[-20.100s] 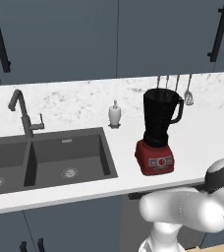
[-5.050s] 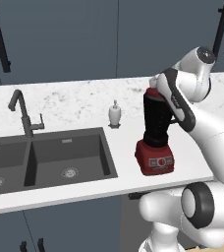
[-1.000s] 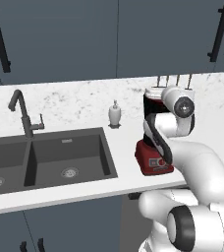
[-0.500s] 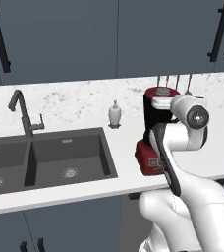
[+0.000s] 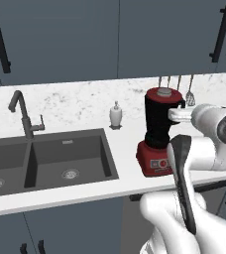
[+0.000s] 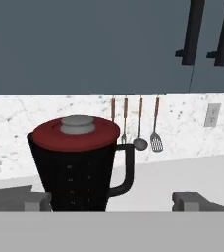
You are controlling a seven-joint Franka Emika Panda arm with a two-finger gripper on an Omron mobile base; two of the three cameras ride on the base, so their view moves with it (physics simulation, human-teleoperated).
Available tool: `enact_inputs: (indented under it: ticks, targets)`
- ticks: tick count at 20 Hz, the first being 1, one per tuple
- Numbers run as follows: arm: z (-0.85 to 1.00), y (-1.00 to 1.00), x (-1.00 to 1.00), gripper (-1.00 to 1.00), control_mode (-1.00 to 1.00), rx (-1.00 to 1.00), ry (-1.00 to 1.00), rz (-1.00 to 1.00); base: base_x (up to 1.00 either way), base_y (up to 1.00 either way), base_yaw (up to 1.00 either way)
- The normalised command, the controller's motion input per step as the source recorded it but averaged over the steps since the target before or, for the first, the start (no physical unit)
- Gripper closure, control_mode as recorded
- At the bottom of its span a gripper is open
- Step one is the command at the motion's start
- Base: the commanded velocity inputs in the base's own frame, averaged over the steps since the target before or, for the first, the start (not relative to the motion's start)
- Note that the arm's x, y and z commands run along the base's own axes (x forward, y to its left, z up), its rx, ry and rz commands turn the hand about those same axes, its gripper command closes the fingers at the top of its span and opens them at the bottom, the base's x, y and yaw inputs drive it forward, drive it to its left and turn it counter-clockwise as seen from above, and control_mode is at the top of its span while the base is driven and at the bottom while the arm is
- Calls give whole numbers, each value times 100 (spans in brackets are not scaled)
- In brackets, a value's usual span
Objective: Close the lid blender by securely placing the lid on top.
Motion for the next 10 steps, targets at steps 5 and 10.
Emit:
enact_inputs:
  ticks: [5, 10]
  targets:
    - [49, -34, -59, -100, -100, 5, -1, -4, 0, 0, 0]
    - [19, -60, -43, -100, -100, 15, 0, -3, 0, 0, 0]
